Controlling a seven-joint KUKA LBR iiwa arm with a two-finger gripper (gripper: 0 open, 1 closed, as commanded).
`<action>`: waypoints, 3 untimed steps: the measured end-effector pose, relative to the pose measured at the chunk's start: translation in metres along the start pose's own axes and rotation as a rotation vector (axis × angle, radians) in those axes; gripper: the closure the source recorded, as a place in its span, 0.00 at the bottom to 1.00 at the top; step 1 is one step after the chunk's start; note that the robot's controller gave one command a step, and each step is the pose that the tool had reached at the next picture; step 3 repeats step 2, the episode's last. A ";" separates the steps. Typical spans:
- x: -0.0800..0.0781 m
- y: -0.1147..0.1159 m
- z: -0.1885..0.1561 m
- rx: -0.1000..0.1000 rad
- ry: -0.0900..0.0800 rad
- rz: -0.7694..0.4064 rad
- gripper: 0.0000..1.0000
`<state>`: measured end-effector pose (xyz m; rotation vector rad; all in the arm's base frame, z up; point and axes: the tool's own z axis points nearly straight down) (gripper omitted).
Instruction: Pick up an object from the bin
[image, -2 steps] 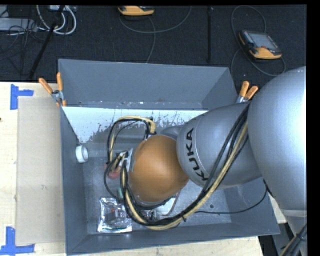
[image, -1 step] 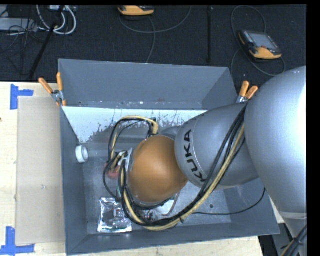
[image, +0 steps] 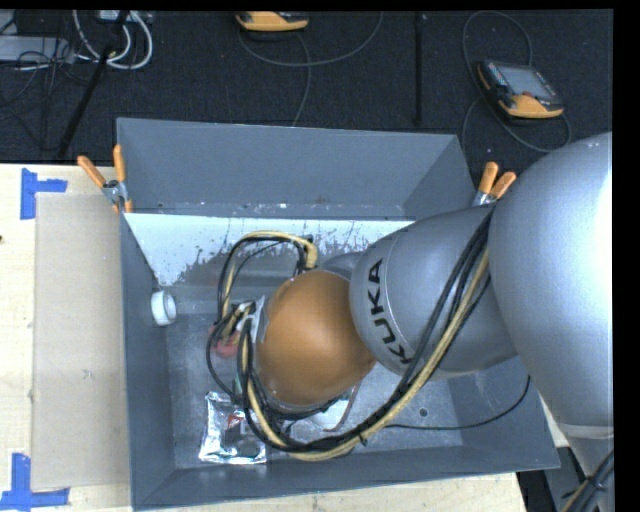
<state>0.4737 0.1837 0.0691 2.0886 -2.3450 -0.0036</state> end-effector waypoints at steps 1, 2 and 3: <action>0.003 -0.020 0.000 0.003 -0.001 -0.001 1.00; 0.004 -0.004 0.000 -0.001 0.000 -0.030 1.00; 0.004 -0.004 0.000 -0.001 0.000 -0.030 1.00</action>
Offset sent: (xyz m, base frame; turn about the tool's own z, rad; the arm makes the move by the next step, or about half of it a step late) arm 0.0190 -0.0058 0.0009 -0.0043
